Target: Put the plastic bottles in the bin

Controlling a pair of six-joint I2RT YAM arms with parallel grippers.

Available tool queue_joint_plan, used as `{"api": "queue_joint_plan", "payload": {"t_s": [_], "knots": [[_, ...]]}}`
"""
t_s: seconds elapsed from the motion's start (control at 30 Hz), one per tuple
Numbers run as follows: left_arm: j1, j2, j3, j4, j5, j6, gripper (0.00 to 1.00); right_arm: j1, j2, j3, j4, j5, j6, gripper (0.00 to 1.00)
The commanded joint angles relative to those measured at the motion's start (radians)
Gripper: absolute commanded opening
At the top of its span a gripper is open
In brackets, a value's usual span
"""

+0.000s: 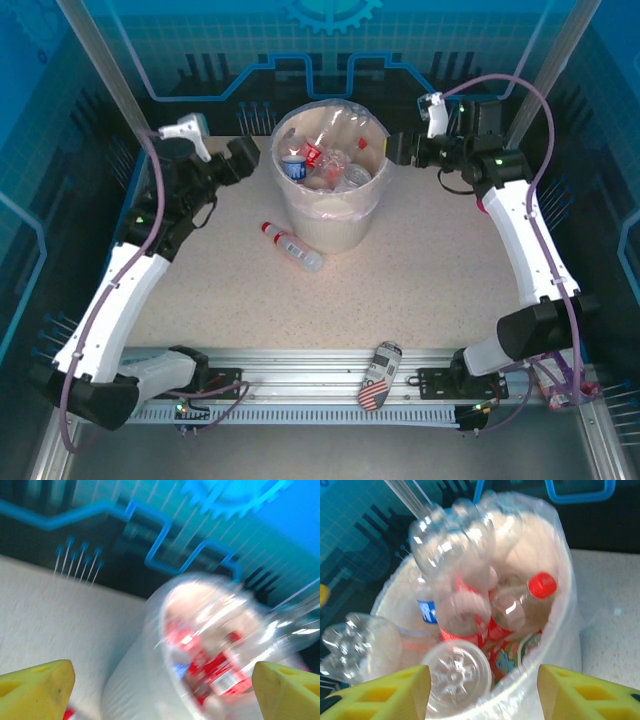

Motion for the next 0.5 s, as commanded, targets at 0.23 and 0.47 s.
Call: {"api": "queue_joint_plan", "payload": {"t_s": [0.23, 0.47], "knots": [[0.04, 0.237, -0.319, 0.19, 0.018, -0.458, 0.88, -0.119, -0.271, -0.266, -0.004, -0.01, 0.041, 0.6], [0.031, 0.445, -0.323, 0.335, 0.119, -0.568, 0.87, -0.165, -0.341, -0.37, -0.049, -0.018, 0.021, 0.6]]}}
